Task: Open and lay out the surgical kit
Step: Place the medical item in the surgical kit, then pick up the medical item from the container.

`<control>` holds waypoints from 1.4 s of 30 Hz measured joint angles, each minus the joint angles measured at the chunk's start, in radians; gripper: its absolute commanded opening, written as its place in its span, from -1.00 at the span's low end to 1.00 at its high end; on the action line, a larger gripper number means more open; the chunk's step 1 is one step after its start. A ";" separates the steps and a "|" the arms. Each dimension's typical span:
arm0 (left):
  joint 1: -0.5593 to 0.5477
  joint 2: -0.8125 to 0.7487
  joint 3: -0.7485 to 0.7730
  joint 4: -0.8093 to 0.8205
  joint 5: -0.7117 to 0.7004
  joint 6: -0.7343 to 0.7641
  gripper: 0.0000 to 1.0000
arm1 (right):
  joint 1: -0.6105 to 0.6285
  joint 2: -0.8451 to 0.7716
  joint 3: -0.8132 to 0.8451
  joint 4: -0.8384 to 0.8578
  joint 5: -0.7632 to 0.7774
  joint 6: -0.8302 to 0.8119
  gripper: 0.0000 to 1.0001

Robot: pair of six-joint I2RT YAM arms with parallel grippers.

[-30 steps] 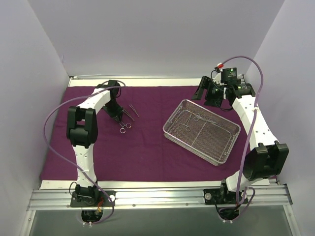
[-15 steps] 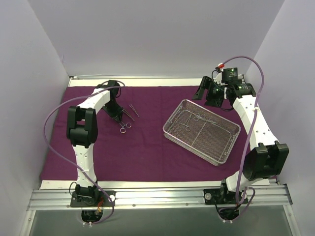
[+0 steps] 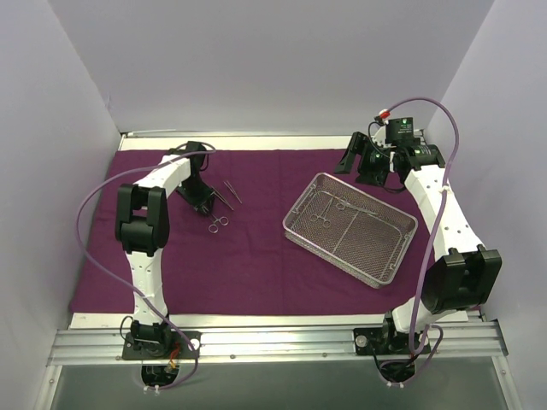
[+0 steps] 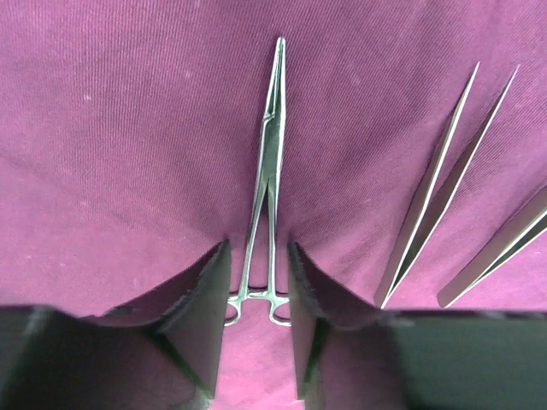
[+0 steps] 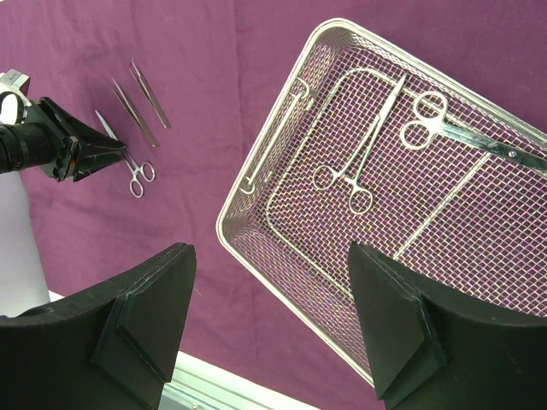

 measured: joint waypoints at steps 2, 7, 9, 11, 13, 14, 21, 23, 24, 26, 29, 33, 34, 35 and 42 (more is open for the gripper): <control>0.002 0.000 0.000 0.002 0.004 0.000 -0.10 | 0.000 0.000 0.000 0.000 0.000 0.000 0.45; 0.014 0.000 -0.018 0.017 0.020 -0.001 -0.02 | 0.000 0.000 0.000 0.000 -0.003 0.000 0.45; 0.020 -0.001 -0.018 0.020 0.030 -0.001 -0.01 | 0.000 0.000 0.000 0.000 -0.004 0.001 0.46; 0.024 -0.003 -0.020 0.022 0.040 0.002 0.00 | 0.000 0.001 0.000 0.000 -0.002 0.003 0.45; 0.027 -0.012 -0.023 0.023 0.048 0.011 0.00 | 0.000 0.005 0.000 0.000 0.005 0.006 0.44; 0.029 -0.019 -0.025 0.023 0.052 0.026 0.00 | 0.000 0.007 0.000 0.000 0.011 0.009 0.43; 0.034 -0.185 -0.077 0.102 0.146 0.206 0.03 | 0.000 0.092 -0.032 0.018 0.081 0.051 0.33; 0.034 -0.254 -0.110 0.132 0.190 0.276 0.03 | 0.000 0.120 -0.052 0.012 0.097 0.049 0.33; 0.034 -0.291 -0.132 0.153 0.219 0.320 0.03 | 0.000 0.132 -0.062 0.005 0.104 0.047 0.33; 0.034 -0.347 -0.164 0.171 0.259 0.387 0.04 | 0.000 0.146 -0.080 -0.019 0.123 0.034 0.33; 0.036 -0.408 -0.203 0.180 0.299 0.482 0.04 | 0.000 0.150 -0.113 -0.050 0.154 0.025 0.33; 0.041 -0.466 -0.256 0.183 0.318 0.568 0.04 | -0.006 0.148 -0.171 -0.074 0.176 0.031 0.34; 0.045 -0.476 -0.270 0.183 0.320 0.582 0.04 | -0.009 0.145 -0.189 -0.074 0.180 0.035 0.34; 0.049 -0.484 -0.283 0.184 0.323 0.591 0.03 | -0.014 0.141 -0.212 -0.076 0.185 0.043 0.33; 0.097 -0.491 -0.315 0.185 0.332 0.616 0.02 | -0.056 0.136 -0.286 -0.043 0.208 0.120 0.23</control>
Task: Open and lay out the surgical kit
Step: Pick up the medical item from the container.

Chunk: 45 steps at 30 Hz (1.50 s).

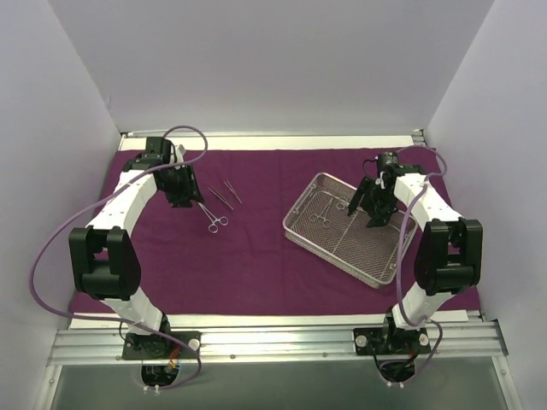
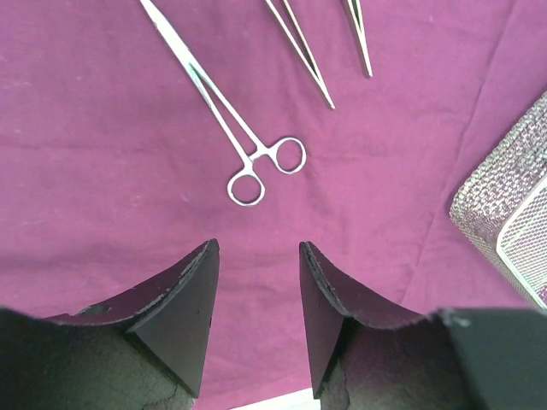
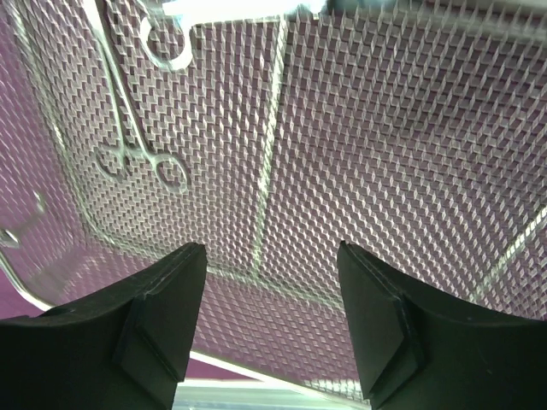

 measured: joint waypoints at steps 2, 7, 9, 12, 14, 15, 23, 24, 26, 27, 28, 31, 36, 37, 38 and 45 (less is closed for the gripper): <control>0.012 0.002 0.000 0.001 0.000 0.000 0.01 | 0.000 0.015 0.013 0.023 0.005 0.005 0.21; 0.034 0.025 0.018 -0.015 -0.018 0.015 0.01 | 0.038 0.151 0.145 0.076 0.048 0.004 0.18; 0.037 0.040 0.026 -0.017 -0.024 0.023 -0.01 | 0.063 0.199 0.190 0.100 0.067 0.005 0.16; 0.041 0.064 0.032 -0.024 -0.026 0.026 -0.03 | 0.113 0.263 0.261 0.114 0.098 0.019 0.14; 0.042 0.082 0.037 -0.032 -0.026 0.028 -0.03 | 0.148 0.299 0.298 0.124 0.115 0.031 0.11; 0.042 0.089 0.042 -0.037 -0.026 0.030 -0.03 | 0.164 0.315 0.314 0.124 0.125 0.040 0.10; 0.050 0.104 0.072 -0.055 -0.026 0.042 -0.04 | 0.242 0.430 0.380 0.096 0.178 0.095 -0.02; 0.050 0.104 0.072 -0.056 -0.026 0.043 -0.05 | 0.240 0.435 0.380 0.087 0.188 0.098 -0.04; 0.050 0.104 0.072 -0.059 -0.025 0.045 -0.04 | 0.237 0.444 0.381 0.073 0.208 0.103 -0.06; 0.050 0.104 0.072 -0.060 -0.025 0.045 -0.05 | 0.234 0.448 0.381 0.068 0.216 0.106 -0.07; 0.050 0.104 0.074 -0.061 -0.025 0.045 -0.04 | 0.233 0.449 0.384 0.066 0.220 0.110 -0.07; 0.050 0.104 0.076 -0.061 -0.025 0.047 -0.04 | 0.233 0.460 0.396 0.053 0.235 0.113 -0.14; 0.051 0.104 0.076 -0.061 -0.019 0.047 -0.05 | 0.233 0.476 0.414 0.025 0.256 0.106 -0.56; 0.051 0.104 0.076 -0.062 -0.018 0.047 -0.05 | 0.232 0.478 0.414 0.021 0.259 0.100 -0.65; 0.053 0.104 0.076 -0.062 -0.015 0.047 -0.05 | 0.230 0.480 0.414 0.014 0.263 0.100 -0.70; 0.057 0.104 0.076 -0.061 0.012 0.046 -0.05 | 0.227 0.466 0.393 0.033 0.255 0.101 -1.00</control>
